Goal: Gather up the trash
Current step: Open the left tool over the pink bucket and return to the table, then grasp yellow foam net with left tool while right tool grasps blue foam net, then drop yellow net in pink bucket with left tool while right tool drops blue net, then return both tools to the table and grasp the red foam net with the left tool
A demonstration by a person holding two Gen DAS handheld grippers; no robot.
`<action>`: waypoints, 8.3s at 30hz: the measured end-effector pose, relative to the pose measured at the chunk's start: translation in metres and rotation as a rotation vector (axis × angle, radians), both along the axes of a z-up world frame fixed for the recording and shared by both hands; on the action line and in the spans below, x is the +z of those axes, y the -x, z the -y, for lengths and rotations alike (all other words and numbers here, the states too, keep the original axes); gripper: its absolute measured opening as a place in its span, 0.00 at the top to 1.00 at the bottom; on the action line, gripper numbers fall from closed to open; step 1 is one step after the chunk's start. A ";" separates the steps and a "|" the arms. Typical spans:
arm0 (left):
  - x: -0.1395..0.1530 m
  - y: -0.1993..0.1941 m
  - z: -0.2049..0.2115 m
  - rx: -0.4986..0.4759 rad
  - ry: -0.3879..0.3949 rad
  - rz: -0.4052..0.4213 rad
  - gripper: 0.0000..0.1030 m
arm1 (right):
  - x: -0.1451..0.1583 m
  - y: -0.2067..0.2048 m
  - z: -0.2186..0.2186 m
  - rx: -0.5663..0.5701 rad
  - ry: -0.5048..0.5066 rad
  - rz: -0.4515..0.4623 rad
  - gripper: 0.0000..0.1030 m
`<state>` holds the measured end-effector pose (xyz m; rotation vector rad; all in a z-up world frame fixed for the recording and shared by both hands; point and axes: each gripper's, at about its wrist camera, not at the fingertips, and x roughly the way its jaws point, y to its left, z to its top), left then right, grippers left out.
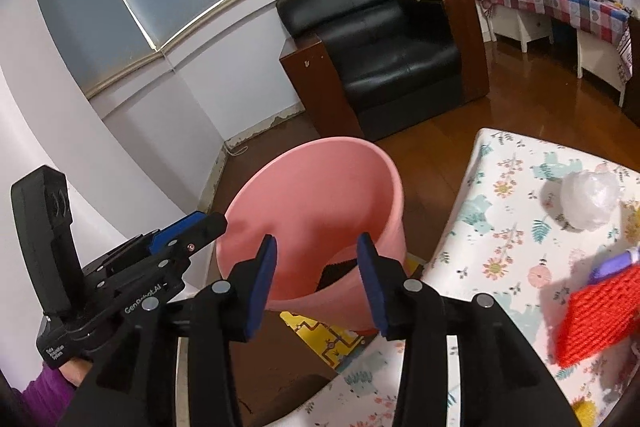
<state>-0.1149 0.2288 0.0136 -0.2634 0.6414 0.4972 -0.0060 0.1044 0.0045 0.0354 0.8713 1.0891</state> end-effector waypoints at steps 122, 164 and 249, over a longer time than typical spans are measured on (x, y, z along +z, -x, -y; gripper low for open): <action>0.016 -0.010 0.066 -0.251 0.000 0.089 0.92 | 0.057 0.006 0.097 -0.250 0.067 0.302 0.96; -0.006 0.019 -0.019 0.043 0.070 0.045 0.65 | 0.019 0.033 -0.041 0.025 0.117 0.270 0.63; -0.058 -0.147 0.201 -0.719 -0.001 -0.164 0.90 | -0.076 -0.055 0.272 -0.457 0.229 -0.019 0.66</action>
